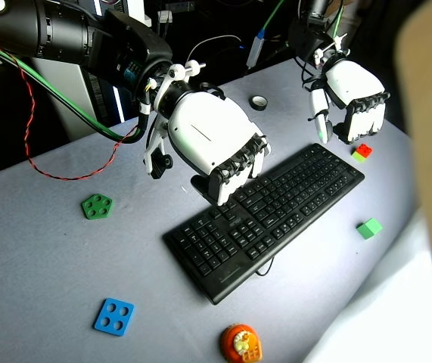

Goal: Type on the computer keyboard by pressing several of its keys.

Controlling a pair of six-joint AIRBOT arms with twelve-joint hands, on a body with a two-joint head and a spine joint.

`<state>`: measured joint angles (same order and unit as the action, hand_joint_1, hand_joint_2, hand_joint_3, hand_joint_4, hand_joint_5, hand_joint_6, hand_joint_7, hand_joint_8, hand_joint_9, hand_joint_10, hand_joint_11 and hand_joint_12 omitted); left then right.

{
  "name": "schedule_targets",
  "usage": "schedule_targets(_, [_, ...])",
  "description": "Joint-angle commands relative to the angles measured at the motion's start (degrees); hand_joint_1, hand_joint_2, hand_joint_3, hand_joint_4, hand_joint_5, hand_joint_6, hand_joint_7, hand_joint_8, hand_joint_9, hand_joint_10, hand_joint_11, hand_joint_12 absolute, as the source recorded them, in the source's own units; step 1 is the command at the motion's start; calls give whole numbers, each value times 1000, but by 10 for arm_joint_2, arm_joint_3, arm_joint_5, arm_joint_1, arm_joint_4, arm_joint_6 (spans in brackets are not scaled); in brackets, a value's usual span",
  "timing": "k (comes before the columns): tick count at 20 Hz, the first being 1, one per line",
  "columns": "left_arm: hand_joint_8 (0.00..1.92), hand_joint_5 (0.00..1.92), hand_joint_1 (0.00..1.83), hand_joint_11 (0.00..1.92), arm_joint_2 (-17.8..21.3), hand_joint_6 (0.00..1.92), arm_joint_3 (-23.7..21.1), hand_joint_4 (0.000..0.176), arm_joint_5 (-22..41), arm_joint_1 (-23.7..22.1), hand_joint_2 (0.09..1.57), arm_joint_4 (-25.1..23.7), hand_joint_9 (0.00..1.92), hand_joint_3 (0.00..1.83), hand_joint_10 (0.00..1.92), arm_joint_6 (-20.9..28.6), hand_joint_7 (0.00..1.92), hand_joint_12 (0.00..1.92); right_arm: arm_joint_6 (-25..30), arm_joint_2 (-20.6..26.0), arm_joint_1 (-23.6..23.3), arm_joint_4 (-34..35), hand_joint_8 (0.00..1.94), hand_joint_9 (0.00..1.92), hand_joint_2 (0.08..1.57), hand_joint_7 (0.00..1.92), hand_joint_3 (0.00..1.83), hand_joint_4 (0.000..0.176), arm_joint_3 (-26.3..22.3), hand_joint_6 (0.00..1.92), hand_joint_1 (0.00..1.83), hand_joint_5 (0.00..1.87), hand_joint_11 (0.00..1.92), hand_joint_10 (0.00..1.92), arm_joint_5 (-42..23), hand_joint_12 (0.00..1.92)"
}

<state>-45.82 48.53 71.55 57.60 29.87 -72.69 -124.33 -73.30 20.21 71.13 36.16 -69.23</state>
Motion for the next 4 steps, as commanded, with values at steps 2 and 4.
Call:
schedule_targets(2, [1841, 1047, 367, 1054, 12, 1901, -3, 0, 63, -7, 1502, -7, 1174, 10, 1921, 2, 1204, 1921, 4, 3, -4, -56, 1898, 1479, 1556, 1444, 29, 176, -3, 1889, 353, 1252, 1445, 1921, -28, 1921])
schedule_targets(4, [1796, 1044, 384, 1059, 15, 1852, -5, 0, 59, -13, 1498, -7, 1167, 3, 1921, 2, 1213, 1921, 4, 4, -1, -56, 1897, 1465, 1551, 1432, 21, 176, -3, 1884, 388, 1246, 1415, 1921, -26, 1921])
